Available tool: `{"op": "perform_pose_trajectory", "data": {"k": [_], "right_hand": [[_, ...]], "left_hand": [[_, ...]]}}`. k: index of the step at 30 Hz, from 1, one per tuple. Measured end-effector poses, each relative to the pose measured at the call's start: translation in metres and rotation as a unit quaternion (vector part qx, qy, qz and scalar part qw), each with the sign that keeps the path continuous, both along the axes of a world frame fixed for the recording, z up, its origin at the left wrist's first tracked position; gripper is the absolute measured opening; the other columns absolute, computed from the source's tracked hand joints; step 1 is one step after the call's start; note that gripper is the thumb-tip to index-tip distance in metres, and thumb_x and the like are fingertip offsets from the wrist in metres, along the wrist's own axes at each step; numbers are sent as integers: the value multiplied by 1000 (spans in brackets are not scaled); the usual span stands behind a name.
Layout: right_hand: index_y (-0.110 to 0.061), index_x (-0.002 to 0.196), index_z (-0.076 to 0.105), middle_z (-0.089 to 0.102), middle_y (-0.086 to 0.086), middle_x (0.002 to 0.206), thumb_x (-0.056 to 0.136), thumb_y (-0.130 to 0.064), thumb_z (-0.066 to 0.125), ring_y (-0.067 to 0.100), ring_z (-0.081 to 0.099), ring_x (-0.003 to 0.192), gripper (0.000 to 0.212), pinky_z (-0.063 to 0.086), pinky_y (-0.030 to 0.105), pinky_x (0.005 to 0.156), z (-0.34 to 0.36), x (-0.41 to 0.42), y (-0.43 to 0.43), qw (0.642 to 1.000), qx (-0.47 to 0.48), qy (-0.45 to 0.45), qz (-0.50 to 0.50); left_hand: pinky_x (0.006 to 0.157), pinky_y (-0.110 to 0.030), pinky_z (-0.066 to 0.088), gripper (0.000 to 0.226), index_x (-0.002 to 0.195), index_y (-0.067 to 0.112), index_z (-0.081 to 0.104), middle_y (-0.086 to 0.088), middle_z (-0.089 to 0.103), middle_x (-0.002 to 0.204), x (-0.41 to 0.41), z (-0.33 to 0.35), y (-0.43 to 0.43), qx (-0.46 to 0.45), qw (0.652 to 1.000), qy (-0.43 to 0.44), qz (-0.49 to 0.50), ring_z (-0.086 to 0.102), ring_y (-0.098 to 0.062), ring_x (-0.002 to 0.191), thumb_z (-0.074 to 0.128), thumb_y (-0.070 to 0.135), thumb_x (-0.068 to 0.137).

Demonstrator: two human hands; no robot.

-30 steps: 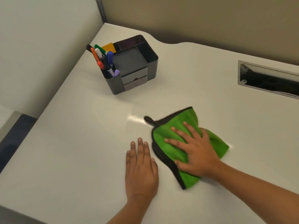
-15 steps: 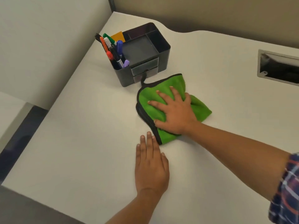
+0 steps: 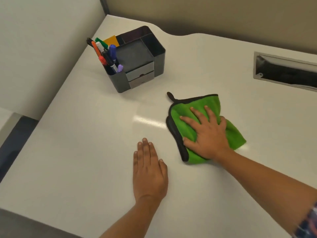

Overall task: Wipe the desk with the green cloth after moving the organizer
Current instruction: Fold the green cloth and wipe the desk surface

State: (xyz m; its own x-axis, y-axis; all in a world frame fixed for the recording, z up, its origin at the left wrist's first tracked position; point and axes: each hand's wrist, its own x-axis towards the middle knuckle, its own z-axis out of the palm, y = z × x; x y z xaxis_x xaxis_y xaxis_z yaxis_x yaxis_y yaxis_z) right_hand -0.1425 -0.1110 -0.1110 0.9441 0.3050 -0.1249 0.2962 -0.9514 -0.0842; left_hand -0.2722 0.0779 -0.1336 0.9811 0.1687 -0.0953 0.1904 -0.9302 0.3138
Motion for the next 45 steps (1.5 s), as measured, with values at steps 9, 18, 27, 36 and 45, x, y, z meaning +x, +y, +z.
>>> {"op": "perform_pose_trajectory", "data": {"k": [9, 18, 27, 36, 45], "right_hand": [[-55, 149, 30, 26, -11, 165, 74, -74, 53, 32, 11, 154, 80, 16, 68, 110, -9, -156, -51, 993, 46, 21, 105], [-56, 147, 29, 28, -6, 164, 76, -79, 39, 38, 18, 149, 75, 29, 67, 103, 0, -95, -173, 975, -21, 8, -219], [-52, 147, 36, 32, -4, 163, 75, -78, 46, 41, 16, 151, 77, 21, 70, 106, -4, -135, -91, 998, 33, -4, -52], [-55, 148, 31, 35, -4, 162, 73, -77, 48, 36, 23, 150, 80, 33, 61, 100, -1, -192, -261, 986, -24, 3, -164], [-56, 148, 25, 23, 1, 167, 71, -84, 38, 49, 12, 148, 83, 18, 75, 104, -2, -101, -182, 974, -20, 10, -225]], "left_hand": [[122, -39, 5, 63, 152, 5, 14, -10, 10, 163, 1, 4, -2, 14, 1000, 14, -2, 5, -22, 151, 19, 26, 93], [122, -38, 7, 64, 151, 5, 18, -10, 15, 163, 2, 0, -5, 37, 999, 8, 15, 9, -23, 150, 20, 25, 91], [121, -42, 12, 68, 151, 4, 23, -13, 20, 161, 1, 2, -6, 43, 999, 0, 17, 14, -26, 149, 24, 33, 89], [121, -43, 13, 69, 148, 1, 28, -17, 24, 159, 2, 4, -8, 43, 999, -15, 17, 17, -30, 148, 27, 33, 87], [120, -41, 13, 67, 148, 5, 27, -13, 23, 160, 2, -4, -5, 45, 999, -20, 23, 14, -26, 149, 26, 36, 88]]}}
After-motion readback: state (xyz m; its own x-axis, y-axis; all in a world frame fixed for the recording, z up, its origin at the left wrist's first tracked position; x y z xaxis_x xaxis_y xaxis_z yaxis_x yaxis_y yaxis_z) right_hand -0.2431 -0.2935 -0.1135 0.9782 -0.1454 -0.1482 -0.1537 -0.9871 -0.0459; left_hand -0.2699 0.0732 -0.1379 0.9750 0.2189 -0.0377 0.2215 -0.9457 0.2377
